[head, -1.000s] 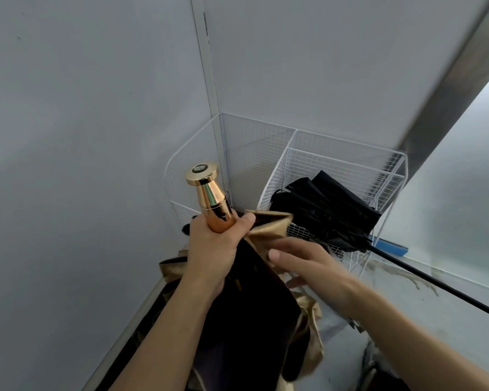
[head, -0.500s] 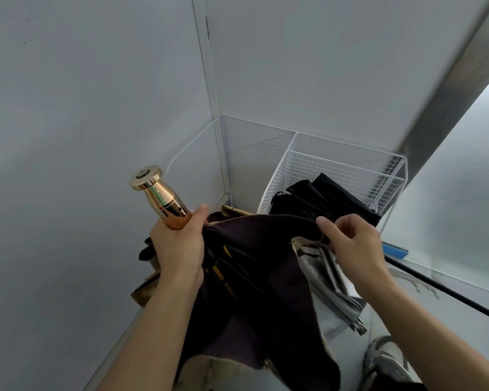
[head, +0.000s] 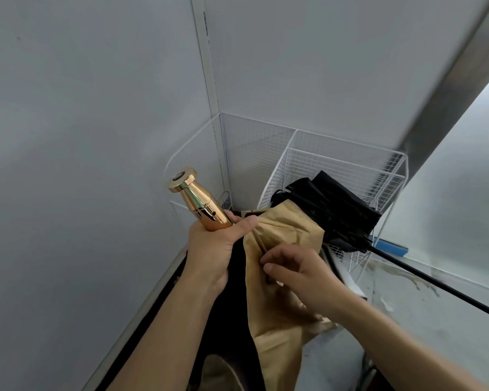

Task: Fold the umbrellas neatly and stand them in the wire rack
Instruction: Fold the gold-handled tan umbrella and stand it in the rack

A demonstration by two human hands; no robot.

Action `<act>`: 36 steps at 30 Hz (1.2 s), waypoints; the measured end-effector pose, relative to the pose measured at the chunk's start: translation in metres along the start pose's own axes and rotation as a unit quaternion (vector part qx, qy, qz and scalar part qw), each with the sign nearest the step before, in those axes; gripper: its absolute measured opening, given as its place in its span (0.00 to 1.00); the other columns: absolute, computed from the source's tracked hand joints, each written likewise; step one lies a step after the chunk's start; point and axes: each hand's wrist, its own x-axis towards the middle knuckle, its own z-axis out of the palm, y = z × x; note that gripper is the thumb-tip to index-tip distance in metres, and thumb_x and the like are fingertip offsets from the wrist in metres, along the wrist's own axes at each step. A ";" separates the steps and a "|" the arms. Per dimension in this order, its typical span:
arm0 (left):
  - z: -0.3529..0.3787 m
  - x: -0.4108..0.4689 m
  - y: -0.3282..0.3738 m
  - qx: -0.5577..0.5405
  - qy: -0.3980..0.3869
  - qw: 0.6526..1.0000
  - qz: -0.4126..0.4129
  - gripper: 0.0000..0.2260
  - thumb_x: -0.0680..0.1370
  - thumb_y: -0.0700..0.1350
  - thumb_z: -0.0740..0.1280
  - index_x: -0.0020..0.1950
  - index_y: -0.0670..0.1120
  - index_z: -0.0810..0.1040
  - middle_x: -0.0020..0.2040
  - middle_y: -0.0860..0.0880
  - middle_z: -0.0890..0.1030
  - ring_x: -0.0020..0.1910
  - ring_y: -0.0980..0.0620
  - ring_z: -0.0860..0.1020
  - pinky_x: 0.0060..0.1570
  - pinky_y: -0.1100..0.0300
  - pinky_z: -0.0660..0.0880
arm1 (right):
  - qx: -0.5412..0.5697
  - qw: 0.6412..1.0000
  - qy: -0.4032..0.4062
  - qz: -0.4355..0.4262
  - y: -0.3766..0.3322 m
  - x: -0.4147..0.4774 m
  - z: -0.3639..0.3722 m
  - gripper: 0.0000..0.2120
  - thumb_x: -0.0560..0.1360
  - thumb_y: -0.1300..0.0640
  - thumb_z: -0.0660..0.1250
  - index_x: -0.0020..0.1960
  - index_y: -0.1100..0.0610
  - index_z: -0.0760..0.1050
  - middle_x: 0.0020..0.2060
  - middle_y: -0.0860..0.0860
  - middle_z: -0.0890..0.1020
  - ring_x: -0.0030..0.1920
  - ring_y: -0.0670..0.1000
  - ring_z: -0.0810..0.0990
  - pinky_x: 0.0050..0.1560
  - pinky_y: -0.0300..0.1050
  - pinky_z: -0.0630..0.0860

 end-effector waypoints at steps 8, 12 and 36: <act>0.004 -0.002 -0.005 0.073 0.058 0.995 0.039 0.13 0.70 0.27 0.70 0.33 0.44 0.75 0.29 0.49 0.75 0.32 0.52 0.75 0.37 0.58 0.74 | -0.033 0.997 0.064 0.003 0.000 -0.004 0.003 0.26 0.67 0.42 0.77 0.62 0.46 0.76 0.53 0.41 0.82 0.53 0.38 0.79 0.54 0.38 0.76; 0.007 -0.002 -0.006 0.040 0.080 0.995 0.041 0.12 0.70 0.27 0.70 0.35 0.43 0.75 0.34 0.45 0.77 0.36 0.50 0.76 0.41 0.56 0.75 | -0.164 0.984 -0.018 0.066 -0.006 -0.009 0.007 0.55 0.56 0.29 0.76 0.77 0.41 0.57 0.70 0.38 0.67 0.69 0.41 0.68 0.68 0.43 0.68; -0.024 -0.010 0.013 0.087 -0.305 0.948 -0.003 0.32 0.65 0.46 0.77 0.67 0.46 0.71 0.59 0.42 0.82 0.60 0.42 0.80 0.62 0.46 0.76 | -0.080 0.967 -0.230 0.070 0.006 0.004 -0.024 0.12 0.62 0.57 0.70 0.46 0.56 0.80 0.41 0.61 0.81 0.44 0.54 0.80 0.48 0.58 0.77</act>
